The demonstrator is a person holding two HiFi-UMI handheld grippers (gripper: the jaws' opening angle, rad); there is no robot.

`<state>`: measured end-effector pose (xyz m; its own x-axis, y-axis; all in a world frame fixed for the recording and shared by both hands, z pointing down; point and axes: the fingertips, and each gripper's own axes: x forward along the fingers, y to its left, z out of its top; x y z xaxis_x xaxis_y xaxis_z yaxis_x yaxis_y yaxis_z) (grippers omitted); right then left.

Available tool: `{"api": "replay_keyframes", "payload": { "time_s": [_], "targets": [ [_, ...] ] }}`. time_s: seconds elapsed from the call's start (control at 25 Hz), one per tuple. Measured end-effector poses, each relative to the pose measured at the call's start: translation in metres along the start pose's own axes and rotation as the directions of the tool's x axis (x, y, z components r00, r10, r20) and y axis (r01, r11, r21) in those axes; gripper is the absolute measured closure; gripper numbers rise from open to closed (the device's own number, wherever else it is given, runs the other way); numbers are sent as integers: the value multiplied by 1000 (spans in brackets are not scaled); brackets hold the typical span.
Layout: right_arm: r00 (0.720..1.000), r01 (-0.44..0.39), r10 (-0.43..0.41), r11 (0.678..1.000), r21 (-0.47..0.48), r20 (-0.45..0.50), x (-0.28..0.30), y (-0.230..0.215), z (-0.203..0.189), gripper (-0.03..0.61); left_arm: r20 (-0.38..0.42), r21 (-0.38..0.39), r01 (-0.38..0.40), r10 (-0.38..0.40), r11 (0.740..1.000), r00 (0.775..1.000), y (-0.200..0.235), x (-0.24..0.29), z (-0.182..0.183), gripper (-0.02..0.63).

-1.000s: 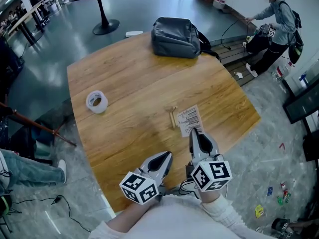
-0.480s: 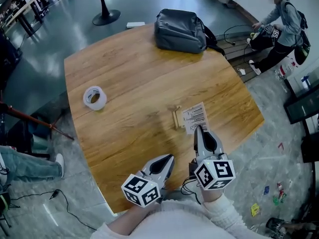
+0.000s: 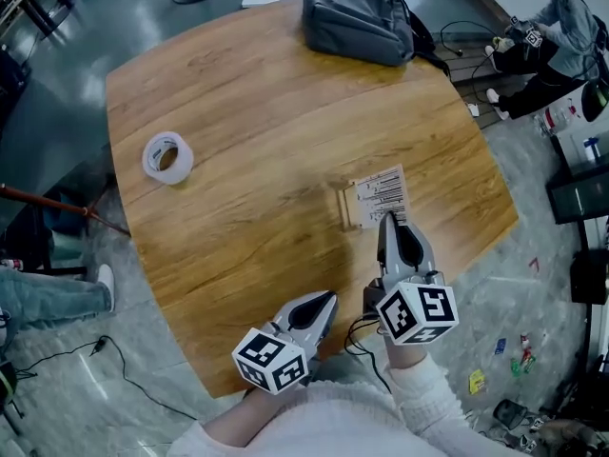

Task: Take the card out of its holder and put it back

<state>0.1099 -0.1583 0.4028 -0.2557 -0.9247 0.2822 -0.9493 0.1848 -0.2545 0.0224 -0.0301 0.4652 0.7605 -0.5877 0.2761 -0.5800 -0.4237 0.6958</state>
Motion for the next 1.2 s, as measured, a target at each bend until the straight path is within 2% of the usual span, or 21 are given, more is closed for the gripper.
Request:
{"api": "replay_keyframes", "payload": {
  "time_s": [0.64,1.0,1.2],
  "targets": [
    [999,15,-16,1000,-8,-48,14,-7,-17,583,18,-60,-40,41,997,999,23,1,0,606],
    [996,35,-41,996,-76,-81,22,-1,-33,583,12,-61,-44,45,997,999,24,0,-3,606],
    [994,38,-46,996,-84,-100,27,0,-43,583,14,-80,-44,45,996,999,28,-1,-3,606]
  ]
}}
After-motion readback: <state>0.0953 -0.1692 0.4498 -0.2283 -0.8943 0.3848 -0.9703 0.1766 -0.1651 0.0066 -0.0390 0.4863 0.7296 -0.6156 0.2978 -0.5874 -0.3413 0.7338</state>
